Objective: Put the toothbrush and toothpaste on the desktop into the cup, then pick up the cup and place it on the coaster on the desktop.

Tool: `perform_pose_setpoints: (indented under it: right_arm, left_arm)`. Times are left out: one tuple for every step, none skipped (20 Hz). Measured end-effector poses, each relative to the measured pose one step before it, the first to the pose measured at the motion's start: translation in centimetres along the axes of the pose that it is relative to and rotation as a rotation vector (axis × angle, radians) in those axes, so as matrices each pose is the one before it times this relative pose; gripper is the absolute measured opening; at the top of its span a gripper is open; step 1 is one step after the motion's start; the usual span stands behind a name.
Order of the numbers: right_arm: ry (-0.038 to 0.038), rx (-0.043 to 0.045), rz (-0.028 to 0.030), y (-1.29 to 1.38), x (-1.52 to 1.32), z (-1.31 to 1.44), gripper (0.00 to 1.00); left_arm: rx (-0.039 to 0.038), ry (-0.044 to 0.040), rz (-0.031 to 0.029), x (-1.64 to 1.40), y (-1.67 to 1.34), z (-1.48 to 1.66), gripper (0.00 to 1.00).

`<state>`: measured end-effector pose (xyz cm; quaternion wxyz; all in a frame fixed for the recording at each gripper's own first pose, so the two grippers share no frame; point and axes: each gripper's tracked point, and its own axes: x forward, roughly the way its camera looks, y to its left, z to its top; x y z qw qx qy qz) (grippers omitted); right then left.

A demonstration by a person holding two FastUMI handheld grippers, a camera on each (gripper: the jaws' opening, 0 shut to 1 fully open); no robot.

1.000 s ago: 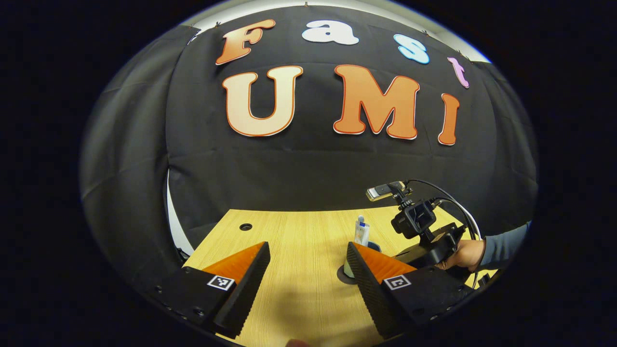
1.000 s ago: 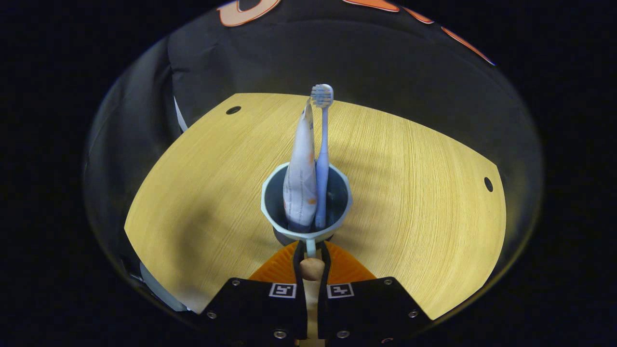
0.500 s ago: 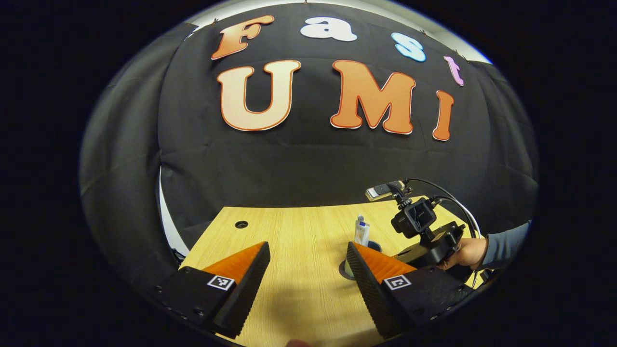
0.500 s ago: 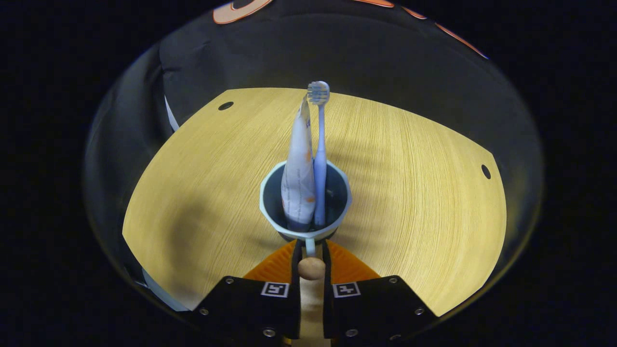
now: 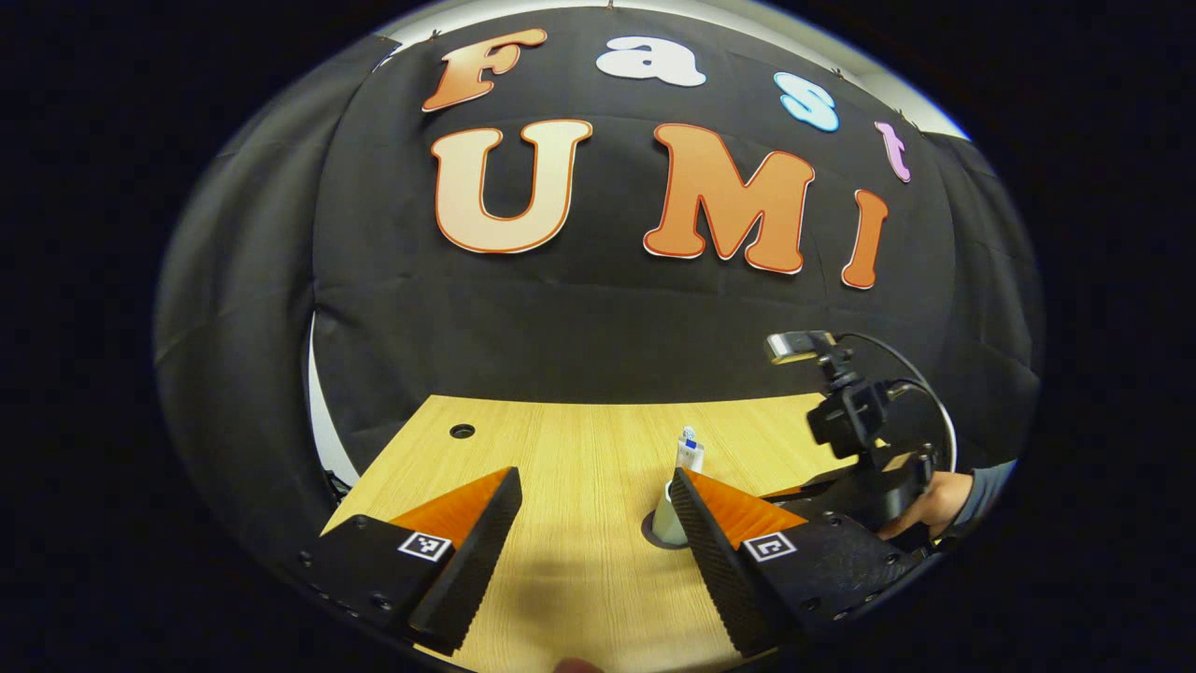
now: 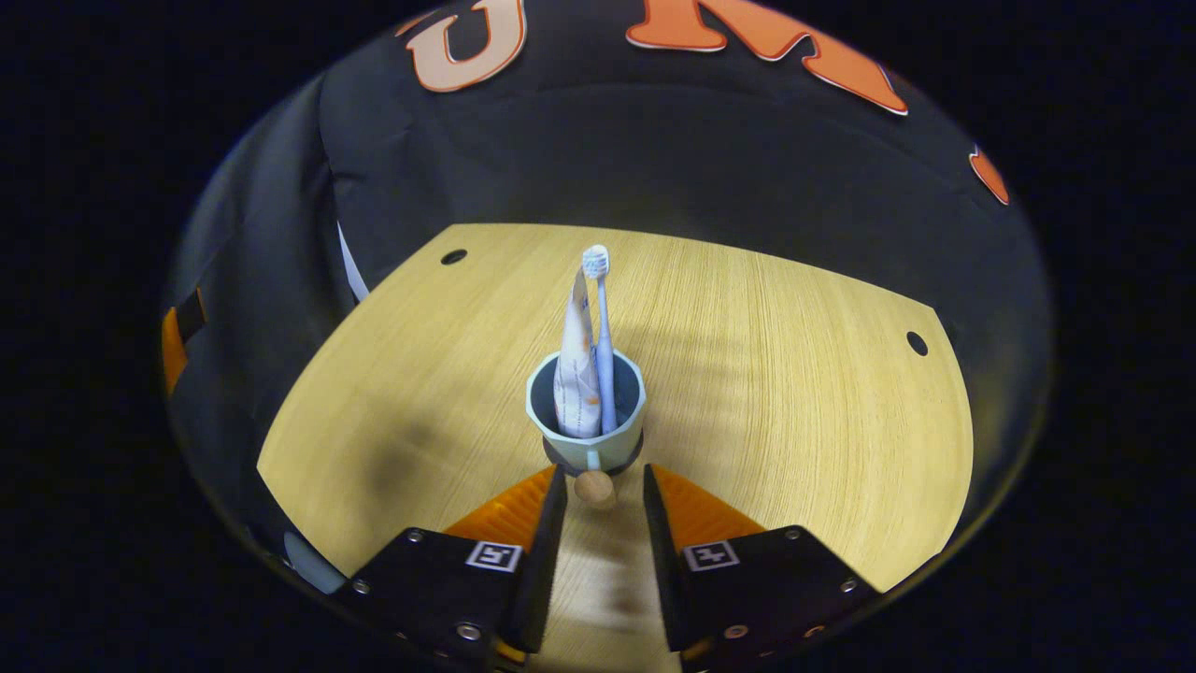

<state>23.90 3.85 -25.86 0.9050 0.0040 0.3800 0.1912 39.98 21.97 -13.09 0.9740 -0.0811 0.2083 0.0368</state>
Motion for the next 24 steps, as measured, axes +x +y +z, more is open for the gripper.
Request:
perform_pose_setpoints:
  right_arm:
    - [-0.03898, 0.00544, 0.00413, -0.464, -1.181, 0.325, 0.63]
    - [-0.04033, 0.0017, -0.00324, -0.668, -1.505, 0.444, 0.69]
    - [-0.04122, 0.00346, -0.00404, -0.863, -1.518, 0.436, 0.8]
    - [-0.03846, 0.00374, -0.00127, -0.633, -1.427, 0.433, 0.84]
    - [-0.04354, 0.00287, 0.00124, -0.51, -1.468, 0.613, 0.9]
    - [-0.04026, -0.00164, -0.0075, -0.678, -1.364, 0.583, 0.92]
    - [-0.04287, -0.00409, -0.00535, -0.738, -1.393, 0.458, 0.95]
    - [-0.04174, -0.00764, -0.01379, -0.743, -1.391, 0.573, 0.96]
    - [-0.04273, -0.01024, -0.0067, -0.67, -1.381, 0.711, 0.97]
    - [-0.03956, -0.01107, -0.01023, -0.635, -1.469, 0.619, 0.97]
    - [-0.04143, -0.01169, -0.00397, -0.623, -1.486, 0.784, 0.97]
    - [-0.03396, -0.01219, -0.00716, -0.612, -1.525, 0.714, 0.97]
    - [-0.03285, -0.01062, -0.00398, -0.508, -1.559, 0.642, 0.97]
    - [-0.02931, -0.00947, -0.00828, -0.487, -1.185, 0.666, 0.97]
    - [-0.03137, -0.00627, 0.00178, -0.125, -1.069, 0.74, 0.97]
    - [-0.03702, -0.00438, -0.00214, -0.244, -1.133, 0.93, 0.97]
    - [-0.04476, -0.00127, 0.00076, -0.411, -1.427, 1.171, 0.97]
    - [-0.04202, -0.00196, -0.0004, -0.261, -1.152, 0.774, 0.97]
    - [-0.03962, -0.00076, 0.00166, -0.166, -0.982, 0.66, 0.97]
    - [-0.03371, -0.00334, -0.00062, -0.122, -0.904, 0.576, 0.97]
    - [-0.0318, -0.00274, -0.00194, -0.102, -0.861, 0.509, 0.98]
    - [-0.02345, -0.00241, -0.00346, 0.124, -0.484, 0.282, 0.97]
    - [-0.02327, -0.00063, 0.00034, -0.173, -0.779, 0.275, 0.97]
    - [-0.02044, -0.0011, -0.00199, -0.147, -0.731, 0.217, 0.97]
  left_arm:
    - [0.00103, -0.00776, 0.00526, -0.208, -0.565, 0.307, 0.97]
    - [0.00377, -0.00662, 0.0015, -0.572, -0.654, 0.107, 0.97]
    - [0.00691, -0.00657, 0.00529, -0.319, -0.642, 0.202, 0.98]
    - [0.00583, -0.00401, 0.00191, -0.479, -0.652, 0.034, 0.98]
    - [0.00616, -0.00798, 0.00399, -0.429, -0.731, 0.187, 0.97]
    - [0.00377, -0.00712, 0.00201, -0.646, -0.805, 0.065, 0.98]
    - [0.00207, -0.01006, 0.00137, -0.668, -0.785, 0.252, 0.98]
    - [0.00073, -0.01086, -0.00093, -0.508, -0.979, 0.244, 0.97]
    - [0.00181, -0.01381, -0.00121, -0.648, -0.882, 0.33, 0.98]
    - [0.00334, -0.01676, 0.00023, -0.854, -0.827, 0.414, 0.98]
    - [0.0079, -0.01656, -0.0009, -0.822, -0.828, 0.4, 0.98]
    - [0.00919, -0.02052, 0.00297, -0.754, -0.738, 0.558, 0.97]
    - [0.0087, -0.02353, 0.0003, -0.823, -0.669, 0.599, 0.97]
    - [0.00659, -0.02035, -0.00065, -0.686, -0.768, 0.497, 0.97]
    - [0.00613, -0.01831, -0.00454, -0.727, -0.759, 0.434, 0.98]
    - [0.00483, -0.0204, -0.00835, -0.883, -0.859, 0.486, 0.97]
    - [0.00867, -0.02405, -0.00516, -0.895, -0.652, 0.468, 0.97]
    - [0.01308, -0.02549, 0.00257, -0.684, -0.58, 0.54, 0.97]
    - [0.01436, -0.01973, 0.00204, -0.702, -0.375, 0.424, 0.96]
    - [0.01445, -0.01707, 0.00575, -0.635, -0.415, 0.127, 0.96]
    - [0.00966, -0.01793, 0.00256, -0.612, -0.347, 0.279, 0.96]
    - [0.00138, -0.01239, 0.00258, -0.838, -0.217, 0.135, 0.97]
    - [-0.00131, -0.00842, 0.00557, -0.382, -0.321, 0.067, 0.97]
    - [-0.00124, -0.00393, 0.00581, -0.688, -0.103, -0.261, 0.97]
